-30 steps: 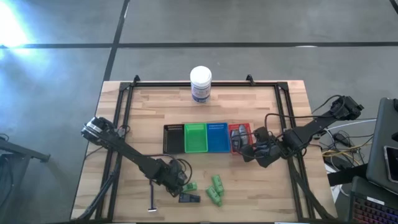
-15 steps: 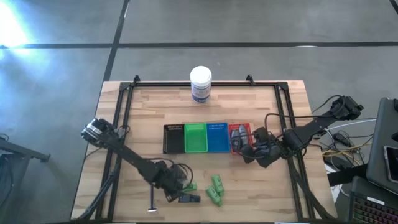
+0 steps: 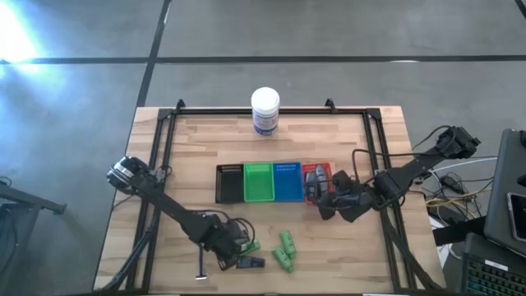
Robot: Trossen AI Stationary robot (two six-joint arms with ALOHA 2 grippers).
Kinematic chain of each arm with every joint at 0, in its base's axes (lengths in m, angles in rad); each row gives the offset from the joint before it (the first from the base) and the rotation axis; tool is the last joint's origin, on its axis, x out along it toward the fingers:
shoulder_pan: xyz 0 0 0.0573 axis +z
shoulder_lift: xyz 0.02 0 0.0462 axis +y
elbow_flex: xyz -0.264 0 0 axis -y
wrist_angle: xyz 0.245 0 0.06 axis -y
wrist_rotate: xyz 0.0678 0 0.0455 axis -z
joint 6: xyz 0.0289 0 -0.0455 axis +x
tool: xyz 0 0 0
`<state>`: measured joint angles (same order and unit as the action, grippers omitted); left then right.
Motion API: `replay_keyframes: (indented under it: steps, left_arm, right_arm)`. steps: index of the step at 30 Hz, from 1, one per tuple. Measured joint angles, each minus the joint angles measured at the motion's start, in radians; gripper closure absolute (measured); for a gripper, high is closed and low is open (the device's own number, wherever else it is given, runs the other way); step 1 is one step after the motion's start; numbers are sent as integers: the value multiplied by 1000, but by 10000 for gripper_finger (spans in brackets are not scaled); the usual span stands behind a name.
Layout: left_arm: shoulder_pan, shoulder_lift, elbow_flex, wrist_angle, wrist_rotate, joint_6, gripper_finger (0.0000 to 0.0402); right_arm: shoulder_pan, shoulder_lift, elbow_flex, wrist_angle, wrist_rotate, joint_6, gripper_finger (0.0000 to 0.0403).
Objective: Pick & Place Travel size toiletries
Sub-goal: Put the blue shave cream into the green bin
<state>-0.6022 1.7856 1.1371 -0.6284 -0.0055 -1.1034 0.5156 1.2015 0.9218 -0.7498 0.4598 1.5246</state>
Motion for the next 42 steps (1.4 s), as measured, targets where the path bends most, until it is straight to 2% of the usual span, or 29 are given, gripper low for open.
replay_keyframes:
  steps: [4,7,13,18,21,27,31,35,37,42]
  left_arm:
    - [-3,-55,13,1,-55,2,271]
    - [-11,-108,20,1,-151,24,271]
    - [-13,-164,42,-1,-312,102,271]
    - [6,-181,52,-128,-371,-85,271]
    - [10,-205,52,-131,-403,-198,271]
    - [40,-317,12,-186,-528,-444,271]
    - [131,-426,-77,-123,-524,-475,271]
    - [235,-498,-184,113,-466,-451,271]
    - [279,-499,-223,233,-439,-450,271]
    - [366,-424,-238,259,-383,-495,271]
  right_arm:
    - [4,1,0,166,-68,-48,123]
    - [4,13,0,314,-83,-80,123]
    - [-28,92,0,577,-100,-158,101]
    - [-41,173,0,665,-94,-144,80]
    - [-43,203,0,662,-94,-134,71]
    - [-43,213,1,650,-94,-113,65]
    - [-43,201,1,638,-81,-115,74]
    - [-42,180,1,582,-64,-113,85]
    - [-41,162,1,557,-59,-105,90]
    - [-34,109,1,477,-30,-79,99]
